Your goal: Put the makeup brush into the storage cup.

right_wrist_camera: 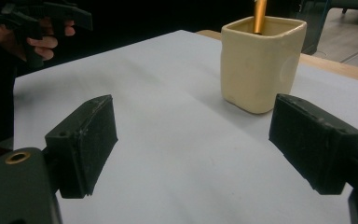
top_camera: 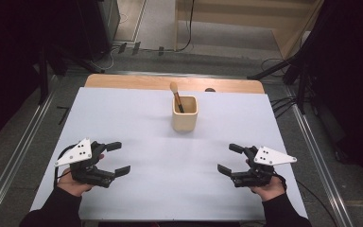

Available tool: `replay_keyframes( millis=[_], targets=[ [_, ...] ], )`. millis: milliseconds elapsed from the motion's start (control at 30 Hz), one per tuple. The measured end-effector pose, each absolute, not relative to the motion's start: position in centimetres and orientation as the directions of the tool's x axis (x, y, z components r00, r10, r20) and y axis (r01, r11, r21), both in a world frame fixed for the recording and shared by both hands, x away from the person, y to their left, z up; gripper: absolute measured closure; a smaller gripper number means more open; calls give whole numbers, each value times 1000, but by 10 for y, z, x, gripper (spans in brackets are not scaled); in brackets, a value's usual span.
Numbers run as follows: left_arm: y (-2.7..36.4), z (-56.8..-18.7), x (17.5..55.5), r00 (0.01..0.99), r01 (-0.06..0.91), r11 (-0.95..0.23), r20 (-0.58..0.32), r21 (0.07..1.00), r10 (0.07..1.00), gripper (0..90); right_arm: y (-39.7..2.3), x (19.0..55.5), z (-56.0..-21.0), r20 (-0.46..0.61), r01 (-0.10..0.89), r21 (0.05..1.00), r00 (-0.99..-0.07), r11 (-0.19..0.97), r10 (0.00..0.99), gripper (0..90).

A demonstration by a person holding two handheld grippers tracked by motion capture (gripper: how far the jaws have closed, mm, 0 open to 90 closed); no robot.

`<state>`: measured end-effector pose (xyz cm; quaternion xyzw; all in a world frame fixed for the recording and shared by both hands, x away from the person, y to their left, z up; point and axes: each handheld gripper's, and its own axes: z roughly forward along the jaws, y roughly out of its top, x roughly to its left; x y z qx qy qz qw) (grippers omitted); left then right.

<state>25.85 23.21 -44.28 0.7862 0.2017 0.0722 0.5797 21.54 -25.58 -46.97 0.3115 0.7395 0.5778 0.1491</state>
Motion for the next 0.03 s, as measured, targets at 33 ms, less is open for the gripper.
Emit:
replay_keyframes(
  millis=[33],
  targets=[
    [232, -443, 259, 908, 233, -251, -118, 940, 401, 144, -256, 215, -470, 142, 289, 948, -761, 136, 633, 158]
  ],
)
